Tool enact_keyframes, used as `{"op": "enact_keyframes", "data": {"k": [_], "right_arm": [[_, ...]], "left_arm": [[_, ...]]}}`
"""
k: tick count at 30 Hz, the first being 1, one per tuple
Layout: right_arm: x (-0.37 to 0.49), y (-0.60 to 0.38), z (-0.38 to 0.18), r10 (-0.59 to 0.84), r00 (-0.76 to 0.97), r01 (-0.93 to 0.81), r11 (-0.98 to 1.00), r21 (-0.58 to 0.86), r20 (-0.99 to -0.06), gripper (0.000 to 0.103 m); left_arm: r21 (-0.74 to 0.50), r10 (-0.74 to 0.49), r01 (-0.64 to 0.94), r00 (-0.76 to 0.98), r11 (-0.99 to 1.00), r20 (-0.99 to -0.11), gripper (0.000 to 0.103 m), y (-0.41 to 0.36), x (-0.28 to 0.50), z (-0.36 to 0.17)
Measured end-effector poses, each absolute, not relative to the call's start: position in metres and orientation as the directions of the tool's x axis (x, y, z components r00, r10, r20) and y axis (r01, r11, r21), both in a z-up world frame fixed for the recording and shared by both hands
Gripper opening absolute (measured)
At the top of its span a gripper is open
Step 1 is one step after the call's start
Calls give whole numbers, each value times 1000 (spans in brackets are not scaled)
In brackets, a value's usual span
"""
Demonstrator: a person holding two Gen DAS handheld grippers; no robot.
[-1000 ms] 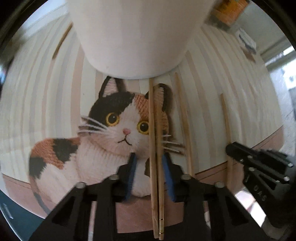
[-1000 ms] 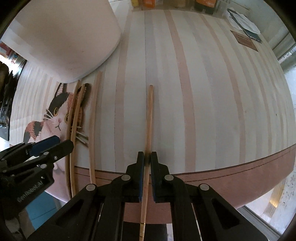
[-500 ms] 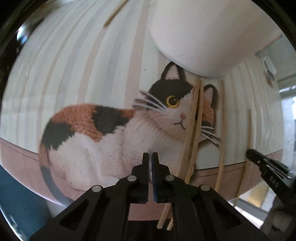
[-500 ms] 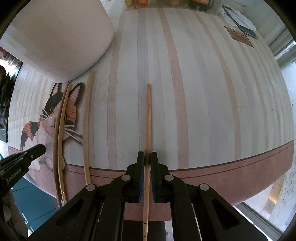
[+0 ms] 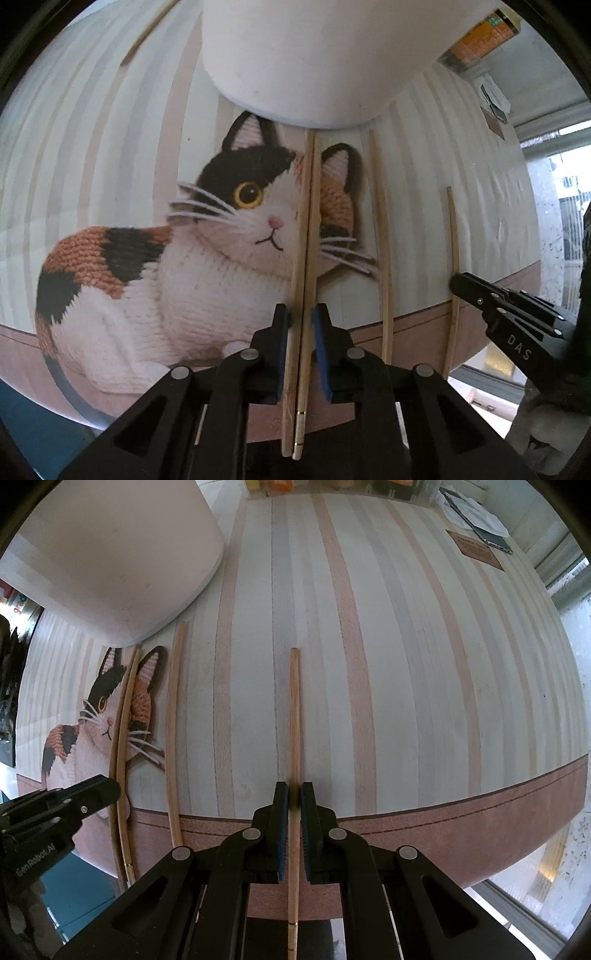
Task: Organize utensils
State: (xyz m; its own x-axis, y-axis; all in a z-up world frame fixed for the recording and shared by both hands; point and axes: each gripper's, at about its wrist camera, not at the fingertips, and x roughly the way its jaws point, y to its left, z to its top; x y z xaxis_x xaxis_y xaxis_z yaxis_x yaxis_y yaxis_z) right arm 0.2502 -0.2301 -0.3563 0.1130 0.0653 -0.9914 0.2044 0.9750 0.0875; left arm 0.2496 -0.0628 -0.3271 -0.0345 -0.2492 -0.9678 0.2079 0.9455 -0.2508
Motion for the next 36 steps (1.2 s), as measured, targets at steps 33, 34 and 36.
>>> {"op": "enact_keyframes", "data": {"k": [33,34,36], "right_arm": [[244,-227,-357,42,114,212,975,65,-993,7],[244,-225,-357,38,113,211,976,62,-993,7],[244,-222,-358,34,113,207,977,57,-993,7]], "left_arm": [[-140,-146,234,9,962,-989,10,-54,239,-328],[-112,-120,249,17,962,-993,5,-56,241,-328],[-59,-71,252,41,966,-997,5,-59,242,-329]]}}
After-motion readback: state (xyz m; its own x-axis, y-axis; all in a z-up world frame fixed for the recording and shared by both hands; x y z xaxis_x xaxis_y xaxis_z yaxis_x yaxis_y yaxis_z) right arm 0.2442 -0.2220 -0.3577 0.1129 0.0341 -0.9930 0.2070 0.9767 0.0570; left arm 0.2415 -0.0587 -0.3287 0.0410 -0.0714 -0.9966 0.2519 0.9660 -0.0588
